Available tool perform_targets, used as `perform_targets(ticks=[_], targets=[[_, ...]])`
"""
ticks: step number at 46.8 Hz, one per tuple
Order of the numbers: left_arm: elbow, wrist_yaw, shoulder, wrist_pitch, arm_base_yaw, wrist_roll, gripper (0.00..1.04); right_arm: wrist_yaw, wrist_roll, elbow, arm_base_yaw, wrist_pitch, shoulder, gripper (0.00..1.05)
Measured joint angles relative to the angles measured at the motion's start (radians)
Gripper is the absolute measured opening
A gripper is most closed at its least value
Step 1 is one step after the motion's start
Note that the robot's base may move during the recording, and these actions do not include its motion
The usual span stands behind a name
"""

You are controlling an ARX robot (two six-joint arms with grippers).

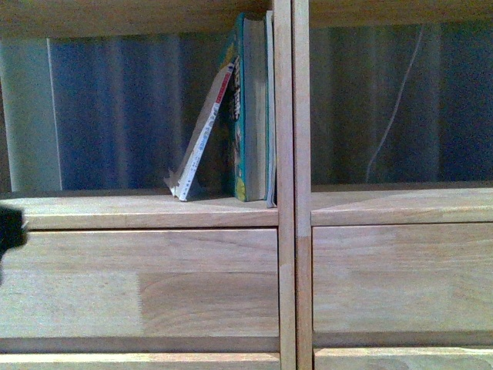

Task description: Organize books on shelf

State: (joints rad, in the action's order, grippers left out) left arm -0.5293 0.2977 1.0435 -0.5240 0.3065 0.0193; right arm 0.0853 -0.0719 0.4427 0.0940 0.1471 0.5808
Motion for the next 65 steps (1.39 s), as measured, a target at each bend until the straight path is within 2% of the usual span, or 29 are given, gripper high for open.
perform_targets(ticks=[2, 5, 12, 13, 16, 32, 35, 38, 53, 58, 65], targets=[[0.05, -0.017, -0.031, -0.007, -0.021, -0.001, 0.52, -0.066, 0.024, -0.036, -0.049, 0.006, -0.023, 0.63], [0.116, -0.055, -0.078, -0.026, -0.051, -0.005, 0.38, -0.071, 0.045, -0.093, -0.086, 0.025, -0.056, 0.5], [0.241, -0.115, -0.18, -0.046, -0.118, -0.008, 0.06, -0.082, 0.059, -0.198, -0.09, 0.055, -0.126, 0.18], [0.253, -0.122, -0.19, -0.046, -0.124, -0.006, 0.03, -0.082, 0.061, -0.208, -0.091, 0.057, -0.134, 0.15], [0.29, -0.145, -0.228, -0.046, -0.144, -0.01, 0.03, -0.082, 0.063, -0.238, -0.09, 0.061, -0.157, 0.03], [0.402, -0.219, -0.379, -0.011, -0.216, -0.011, 0.03, -0.082, 0.066, -0.329, -0.09, 0.062, -0.252, 0.03], [0.419, -0.288, -0.416, 0.01, -0.274, -0.012, 0.03, -0.082, 0.066, -0.344, -0.09, 0.059, -0.272, 0.03], [0.436, -0.288, -0.455, 0.03, -0.3, -0.011, 0.03, -0.082, 0.066, -0.358, -0.09, 0.051, -0.295, 0.03], [0.491, -0.298, -0.621, 0.139, -0.301, -0.012, 0.03, -0.082, 0.066, -0.402, -0.09, 0.004, -0.386, 0.03], [0.517, -0.298, -0.659, 0.145, -0.302, -0.012, 0.03, -0.082, 0.066, -0.427, -0.09, -0.137, -0.523, 0.03], [0.517, -0.297, -0.739, 0.219, -0.302, -0.014, 0.03, -0.084, 0.066, -0.427, -0.091, -0.148, -0.575, 0.03]])
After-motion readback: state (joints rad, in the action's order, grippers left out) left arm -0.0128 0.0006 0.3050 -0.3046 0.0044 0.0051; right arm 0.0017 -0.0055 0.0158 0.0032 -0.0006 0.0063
